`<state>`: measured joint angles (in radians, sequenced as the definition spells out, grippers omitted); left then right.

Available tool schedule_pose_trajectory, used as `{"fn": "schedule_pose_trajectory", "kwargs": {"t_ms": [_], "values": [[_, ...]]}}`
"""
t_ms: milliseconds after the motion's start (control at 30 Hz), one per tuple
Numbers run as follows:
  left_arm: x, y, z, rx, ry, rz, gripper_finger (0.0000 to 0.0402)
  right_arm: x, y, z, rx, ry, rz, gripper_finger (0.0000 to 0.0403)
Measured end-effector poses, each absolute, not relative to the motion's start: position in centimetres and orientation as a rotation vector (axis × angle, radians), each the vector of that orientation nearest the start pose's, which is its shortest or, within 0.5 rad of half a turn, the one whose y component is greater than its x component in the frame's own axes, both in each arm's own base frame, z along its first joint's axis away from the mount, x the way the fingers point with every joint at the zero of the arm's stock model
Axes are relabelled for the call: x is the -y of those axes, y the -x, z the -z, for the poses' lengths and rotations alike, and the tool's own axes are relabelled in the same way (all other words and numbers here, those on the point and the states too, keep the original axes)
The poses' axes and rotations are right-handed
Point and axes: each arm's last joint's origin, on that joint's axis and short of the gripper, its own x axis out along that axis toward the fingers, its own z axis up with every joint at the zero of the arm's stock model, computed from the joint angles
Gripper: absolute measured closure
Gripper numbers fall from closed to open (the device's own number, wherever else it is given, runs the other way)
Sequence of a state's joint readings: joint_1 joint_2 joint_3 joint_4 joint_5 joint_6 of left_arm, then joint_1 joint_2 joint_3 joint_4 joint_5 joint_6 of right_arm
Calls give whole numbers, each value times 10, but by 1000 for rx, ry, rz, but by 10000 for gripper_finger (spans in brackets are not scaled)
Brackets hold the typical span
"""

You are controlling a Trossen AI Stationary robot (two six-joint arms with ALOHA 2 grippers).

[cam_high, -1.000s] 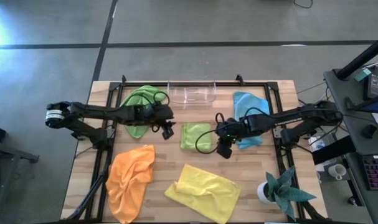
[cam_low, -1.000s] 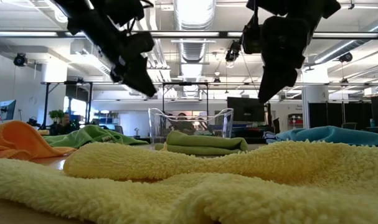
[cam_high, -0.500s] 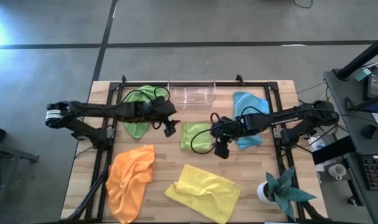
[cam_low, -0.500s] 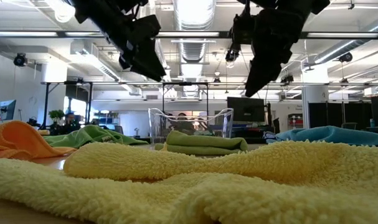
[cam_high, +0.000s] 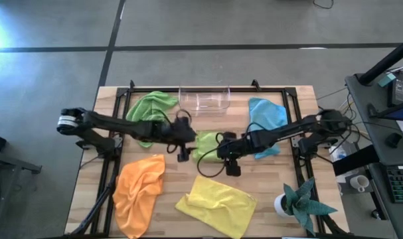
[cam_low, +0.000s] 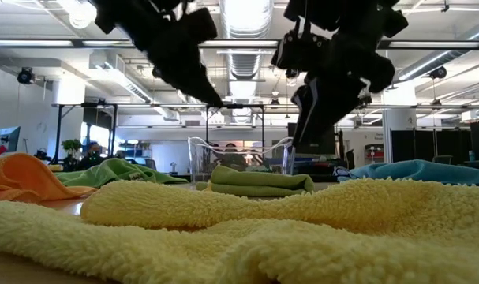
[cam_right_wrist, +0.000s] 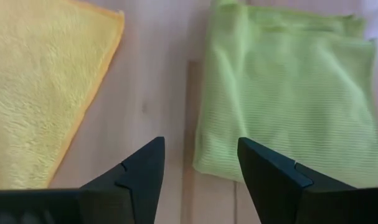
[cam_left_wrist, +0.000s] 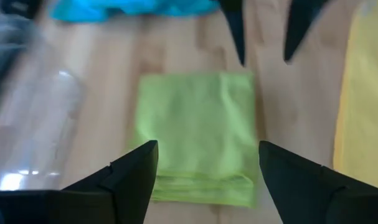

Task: Fold microfiber towels
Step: Fold the green microfiber towel

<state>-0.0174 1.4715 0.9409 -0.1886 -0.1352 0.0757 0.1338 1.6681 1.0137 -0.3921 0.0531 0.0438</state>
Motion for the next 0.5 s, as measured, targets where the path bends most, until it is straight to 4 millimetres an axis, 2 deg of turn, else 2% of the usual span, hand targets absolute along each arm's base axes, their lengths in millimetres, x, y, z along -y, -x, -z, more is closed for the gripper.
{"fn": "schedule_pose_trajectory", "kwargs": {"t_ms": [200,300,400,500], "values": [[19,-331,-199,-803,-173,-24,139,-51,-332,-166,-1082,79,-70,202],[23,-338,-187,-799,-217,-14,139,-49,-334,-158,-1102,112,-11,202],[25,-342,-178,-815,-313,8,139,-48,-336,-156,-1103,120,47,202],[25,-344,-169,-840,-317,11,139,-48,-336,-153,-1110,110,45,202]]}}
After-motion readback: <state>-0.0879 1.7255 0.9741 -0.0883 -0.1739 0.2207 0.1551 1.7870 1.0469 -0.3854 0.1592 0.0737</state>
